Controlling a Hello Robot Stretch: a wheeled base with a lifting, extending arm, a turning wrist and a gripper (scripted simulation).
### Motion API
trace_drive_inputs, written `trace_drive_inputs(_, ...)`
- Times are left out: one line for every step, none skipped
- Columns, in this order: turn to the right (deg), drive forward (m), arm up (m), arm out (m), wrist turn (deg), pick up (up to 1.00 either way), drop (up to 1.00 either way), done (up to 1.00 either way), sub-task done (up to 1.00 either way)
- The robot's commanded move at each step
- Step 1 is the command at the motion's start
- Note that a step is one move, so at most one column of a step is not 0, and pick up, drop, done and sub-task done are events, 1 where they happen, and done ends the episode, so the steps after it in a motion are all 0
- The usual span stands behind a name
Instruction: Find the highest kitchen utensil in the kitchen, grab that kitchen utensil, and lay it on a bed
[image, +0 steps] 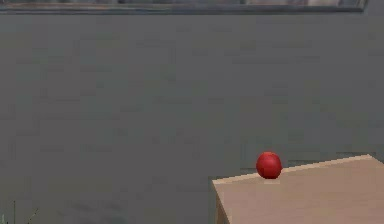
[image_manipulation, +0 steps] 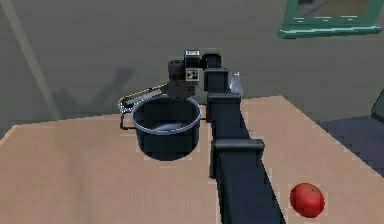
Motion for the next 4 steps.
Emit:
trace_drive_inputs(0.0, 0.0, 0.0, 0.0, 9.0, 0.0, 0.0, 0.0, 0.0)
trace_drive_inputs(0.0, 0.0, -0.3, 0.0, 0.0, 0.0, 0.0, 0.0, 0.0)
trace_drive_inputs(0.0, 0.0, 0.0, 0.0, 0.0, 1.0, 0.0, 0.0, 0.0)
trace_drive_inputs(0.0, 0.0, 0.1, 0.0, 0.0, 0.0, 0.0, 0.0, 0.0)
